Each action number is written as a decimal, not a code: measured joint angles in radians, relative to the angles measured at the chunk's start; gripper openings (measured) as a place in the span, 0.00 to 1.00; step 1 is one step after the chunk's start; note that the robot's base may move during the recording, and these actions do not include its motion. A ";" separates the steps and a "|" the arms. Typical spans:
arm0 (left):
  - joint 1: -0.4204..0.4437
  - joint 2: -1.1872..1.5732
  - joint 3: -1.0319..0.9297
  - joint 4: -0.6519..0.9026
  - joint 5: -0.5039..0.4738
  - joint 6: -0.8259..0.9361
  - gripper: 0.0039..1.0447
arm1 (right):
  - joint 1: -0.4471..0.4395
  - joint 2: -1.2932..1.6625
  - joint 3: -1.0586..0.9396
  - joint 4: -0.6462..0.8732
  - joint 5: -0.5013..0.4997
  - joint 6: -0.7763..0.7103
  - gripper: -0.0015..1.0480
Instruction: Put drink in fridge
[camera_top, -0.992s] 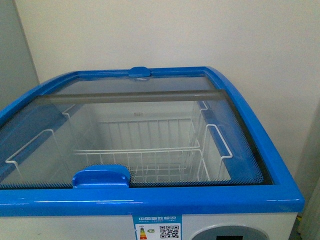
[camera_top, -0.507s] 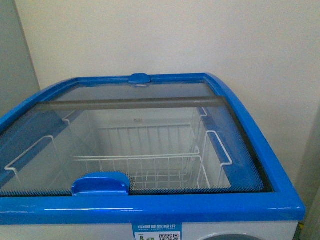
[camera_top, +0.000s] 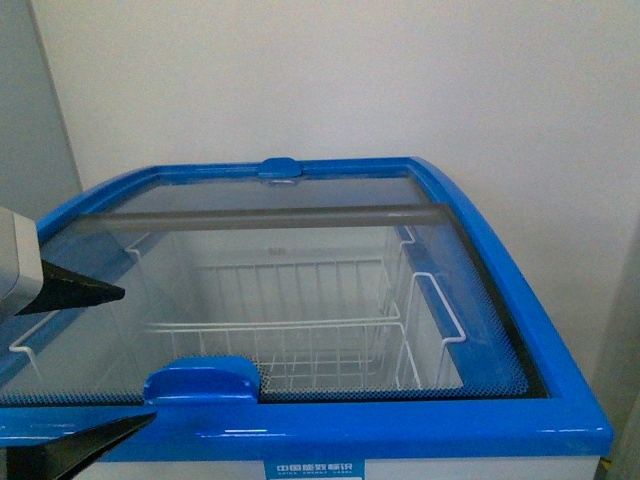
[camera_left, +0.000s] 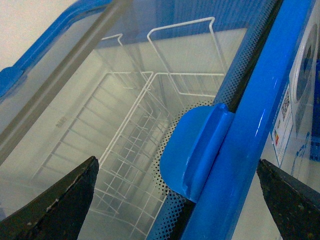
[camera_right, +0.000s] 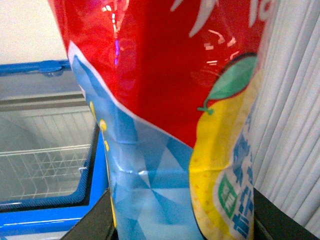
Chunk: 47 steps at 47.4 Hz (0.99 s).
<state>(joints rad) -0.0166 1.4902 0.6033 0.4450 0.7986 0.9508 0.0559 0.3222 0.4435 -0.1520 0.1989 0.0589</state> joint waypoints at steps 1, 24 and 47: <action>-0.002 0.003 0.004 -0.007 0.000 0.003 0.92 | 0.000 0.000 0.000 0.000 0.000 0.000 0.40; -0.027 0.129 0.174 -0.122 -0.061 0.097 0.92 | 0.000 0.000 0.000 0.000 0.000 0.000 0.40; -0.045 0.255 0.328 -0.233 -0.093 0.147 0.92 | 0.000 0.000 0.000 0.000 -0.001 0.000 0.40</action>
<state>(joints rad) -0.0616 1.7454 0.9310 0.2115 0.7055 1.0981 0.0563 0.3225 0.4435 -0.1520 0.1982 0.0589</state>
